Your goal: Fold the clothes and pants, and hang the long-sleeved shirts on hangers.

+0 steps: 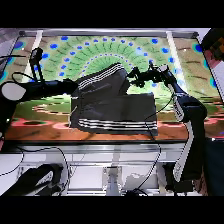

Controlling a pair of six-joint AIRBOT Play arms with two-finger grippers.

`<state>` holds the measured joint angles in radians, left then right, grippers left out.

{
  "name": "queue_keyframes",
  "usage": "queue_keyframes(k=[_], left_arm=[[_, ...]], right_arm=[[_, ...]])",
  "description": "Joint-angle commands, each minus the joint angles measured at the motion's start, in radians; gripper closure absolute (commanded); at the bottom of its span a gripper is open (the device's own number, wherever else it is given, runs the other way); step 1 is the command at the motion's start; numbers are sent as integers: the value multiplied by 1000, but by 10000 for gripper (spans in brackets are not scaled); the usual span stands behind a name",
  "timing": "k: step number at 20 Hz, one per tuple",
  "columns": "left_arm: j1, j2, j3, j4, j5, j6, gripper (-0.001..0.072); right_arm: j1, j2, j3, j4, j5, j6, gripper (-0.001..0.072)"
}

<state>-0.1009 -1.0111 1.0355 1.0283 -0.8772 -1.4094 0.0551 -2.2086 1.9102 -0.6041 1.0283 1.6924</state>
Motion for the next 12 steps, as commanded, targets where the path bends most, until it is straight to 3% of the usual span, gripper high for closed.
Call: queue_keyframes(k=[1,2,4,5,8,9,12], left_arm=[[51,-103,1,105,22,-95,311],[80,-147,1,97,25,-94,311],[148,-232,1,58,26,-91,311],[182,-274,1,-2,26,-57,311],[264,-410,1,-313,26,180,291],[279,-447,1,-368,32,242,229],[303,-541,2,-380,55,248,206]], right_arm=[[15,-11,8,-2,3,0,297],[15,-11,8,-2,3,0,379],[15,-11,8,-2,5,0,472],[14,-11,9,-2,6,-1,609],[14,-11,10,-2,17,-5,701],[14,-11,10,-2,28,-6,704],[14,-11,10,-2,56,-8,704]])
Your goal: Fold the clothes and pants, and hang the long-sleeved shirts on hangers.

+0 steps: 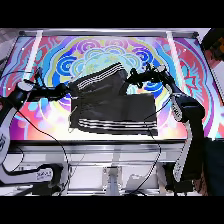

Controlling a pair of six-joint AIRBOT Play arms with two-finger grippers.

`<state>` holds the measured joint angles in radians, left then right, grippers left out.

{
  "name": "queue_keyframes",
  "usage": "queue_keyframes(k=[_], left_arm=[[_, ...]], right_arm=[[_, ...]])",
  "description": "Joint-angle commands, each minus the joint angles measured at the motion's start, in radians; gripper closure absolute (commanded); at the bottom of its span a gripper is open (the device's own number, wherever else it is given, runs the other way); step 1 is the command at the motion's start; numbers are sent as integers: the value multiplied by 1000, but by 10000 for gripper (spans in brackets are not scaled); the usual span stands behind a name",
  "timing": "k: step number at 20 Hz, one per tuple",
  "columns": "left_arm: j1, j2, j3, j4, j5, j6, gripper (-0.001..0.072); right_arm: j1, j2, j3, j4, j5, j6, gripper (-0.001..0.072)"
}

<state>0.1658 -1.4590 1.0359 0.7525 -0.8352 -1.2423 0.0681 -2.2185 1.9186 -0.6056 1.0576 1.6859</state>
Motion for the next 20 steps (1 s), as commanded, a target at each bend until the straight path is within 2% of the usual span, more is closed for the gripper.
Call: queue_keyframes(k=[1,5,10,11,12,13,16,17,19,20], left_arm=[[35,-118,2,-104,14,80,206],[29,-184,2,-117,39,80,206],[23,-214,3,-239,115,80,207],[18,-220,3,-257,116,80,226],[13,-224,3,-259,117,80,261],[5,-225,4,-260,118,80,327],[4,-224,7,-295,116,82,659],[5,-224,14,-298,114,93,684],[5,-224,36,-296,114,106,685],[5,-223,48,-296,114,106,686]], right_arm=[[1,-1,1,0,29,-2,704],[1,0,7,6,33,-2,705],[2,0,85,6,53,-2,705],[2,0,103,6,53,-2,705],[2,0,117,7,54,-2,705],[2,0,124,7,58,-1,705],[1,1,125,3,89,1,706],[1,1,125,3,92,3,705],[0,1,125,-18,93,13,706],[-6,2,125,-52,97,59,707]])
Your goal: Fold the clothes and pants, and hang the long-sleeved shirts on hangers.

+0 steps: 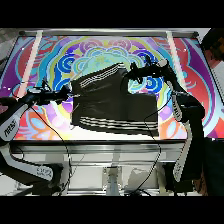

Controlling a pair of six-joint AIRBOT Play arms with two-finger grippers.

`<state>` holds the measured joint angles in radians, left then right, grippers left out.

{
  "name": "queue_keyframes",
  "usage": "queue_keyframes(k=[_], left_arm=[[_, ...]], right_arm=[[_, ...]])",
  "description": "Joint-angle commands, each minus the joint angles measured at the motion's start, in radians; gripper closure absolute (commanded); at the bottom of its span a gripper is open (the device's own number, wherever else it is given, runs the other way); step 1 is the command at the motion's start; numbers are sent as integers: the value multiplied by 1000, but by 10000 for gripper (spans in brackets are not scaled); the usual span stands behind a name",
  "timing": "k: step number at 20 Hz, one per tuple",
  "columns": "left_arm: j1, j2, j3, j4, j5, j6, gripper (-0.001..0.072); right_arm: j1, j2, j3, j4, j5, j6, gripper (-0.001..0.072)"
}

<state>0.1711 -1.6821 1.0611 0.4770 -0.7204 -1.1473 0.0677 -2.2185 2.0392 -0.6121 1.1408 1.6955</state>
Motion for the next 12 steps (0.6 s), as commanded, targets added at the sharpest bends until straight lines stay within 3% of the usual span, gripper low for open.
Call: queue_keyframes(k=[1,7,12], left_arm=[[-1,0,37,-16,-1,11,686],[-1,0,65,-6,2,11,687],[-1,0,65,-6,2,11,687]], right_arm=[[-13,5,4,-86,22,85,706],[-79,71,4,-303,150,153,706],[-100,80,4,-339,301,171,706]])
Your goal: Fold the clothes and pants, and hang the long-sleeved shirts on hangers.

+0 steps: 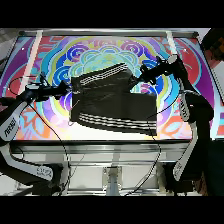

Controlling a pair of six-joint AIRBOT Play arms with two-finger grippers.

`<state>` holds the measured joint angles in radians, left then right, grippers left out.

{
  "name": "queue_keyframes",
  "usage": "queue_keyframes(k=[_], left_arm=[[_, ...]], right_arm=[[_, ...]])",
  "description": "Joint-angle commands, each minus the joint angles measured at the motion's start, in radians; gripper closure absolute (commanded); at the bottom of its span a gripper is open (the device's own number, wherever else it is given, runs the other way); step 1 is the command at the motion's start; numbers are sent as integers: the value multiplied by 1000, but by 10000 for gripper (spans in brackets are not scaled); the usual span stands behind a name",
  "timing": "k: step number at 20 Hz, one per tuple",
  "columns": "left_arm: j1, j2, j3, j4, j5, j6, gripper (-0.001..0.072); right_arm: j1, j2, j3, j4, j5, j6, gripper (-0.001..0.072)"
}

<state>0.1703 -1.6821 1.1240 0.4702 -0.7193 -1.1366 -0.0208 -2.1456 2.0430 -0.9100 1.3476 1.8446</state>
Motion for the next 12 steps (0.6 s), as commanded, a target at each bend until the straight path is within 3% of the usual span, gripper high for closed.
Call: queue_keyframes(k=[1,5,8,12], left_arm=[[0,0,2,0,0,0,687],[0,0,2,0,1,0,687],[0,0,2,0,1,0,687],[0,0,2,0,0,0,687]], right_arm=[[-7,8,1,-40,104,39,706],[7,62,0,-154,43,92,706],[27,144,0,-240,-129,99,706],[89,208,0,-240,-338,36,704]])
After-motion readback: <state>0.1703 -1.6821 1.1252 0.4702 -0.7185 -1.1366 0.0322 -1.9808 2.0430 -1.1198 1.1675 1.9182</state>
